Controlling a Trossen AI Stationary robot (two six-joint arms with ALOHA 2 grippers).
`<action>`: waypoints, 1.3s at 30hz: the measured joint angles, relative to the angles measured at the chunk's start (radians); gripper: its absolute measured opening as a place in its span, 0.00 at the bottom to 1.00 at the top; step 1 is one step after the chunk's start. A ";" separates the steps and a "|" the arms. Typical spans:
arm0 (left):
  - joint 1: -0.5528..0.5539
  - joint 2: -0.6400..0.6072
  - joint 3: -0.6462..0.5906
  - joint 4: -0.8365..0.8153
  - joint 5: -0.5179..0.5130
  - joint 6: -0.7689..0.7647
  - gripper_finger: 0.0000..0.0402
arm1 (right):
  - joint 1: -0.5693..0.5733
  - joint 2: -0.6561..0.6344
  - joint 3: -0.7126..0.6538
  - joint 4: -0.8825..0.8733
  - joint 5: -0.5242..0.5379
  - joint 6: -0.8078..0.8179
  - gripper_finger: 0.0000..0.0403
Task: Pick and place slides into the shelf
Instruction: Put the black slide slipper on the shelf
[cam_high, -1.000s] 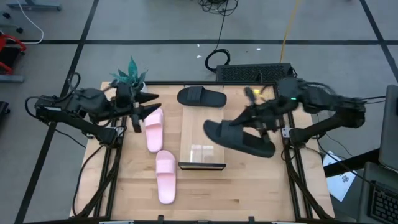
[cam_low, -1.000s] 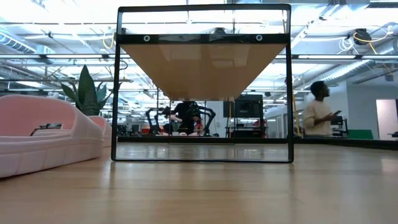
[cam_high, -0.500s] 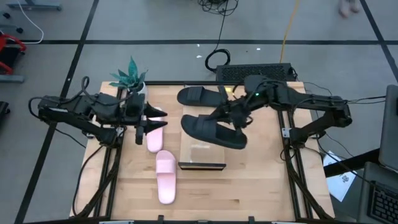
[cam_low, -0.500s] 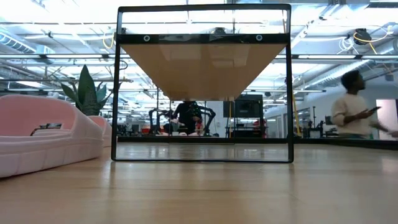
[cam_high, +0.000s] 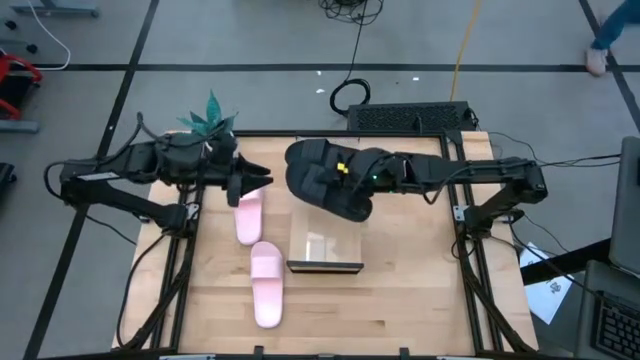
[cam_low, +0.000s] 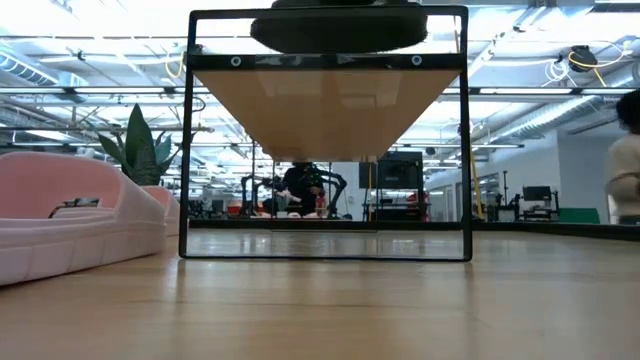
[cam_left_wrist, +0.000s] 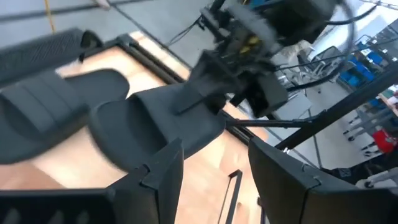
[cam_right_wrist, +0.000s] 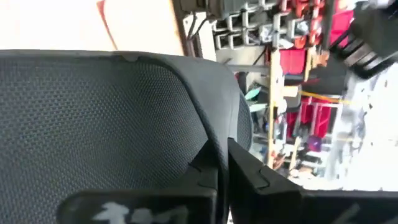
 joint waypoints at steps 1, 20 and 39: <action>0.019 0.003 0.000 -0.016 0.016 -0.009 0.45 | 0.004 -0.002 0.000 0.015 -0.005 -0.011 0.00; 0.291 0.130 0.000 -0.039 0.401 -0.282 0.45 | 0.128 -0.057 0.001 0.018 0.119 -0.061 0.00; 0.300 0.211 0.001 0.011 0.504 -0.327 0.45 | 0.177 -0.057 0.001 0.010 0.140 -0.026 0.00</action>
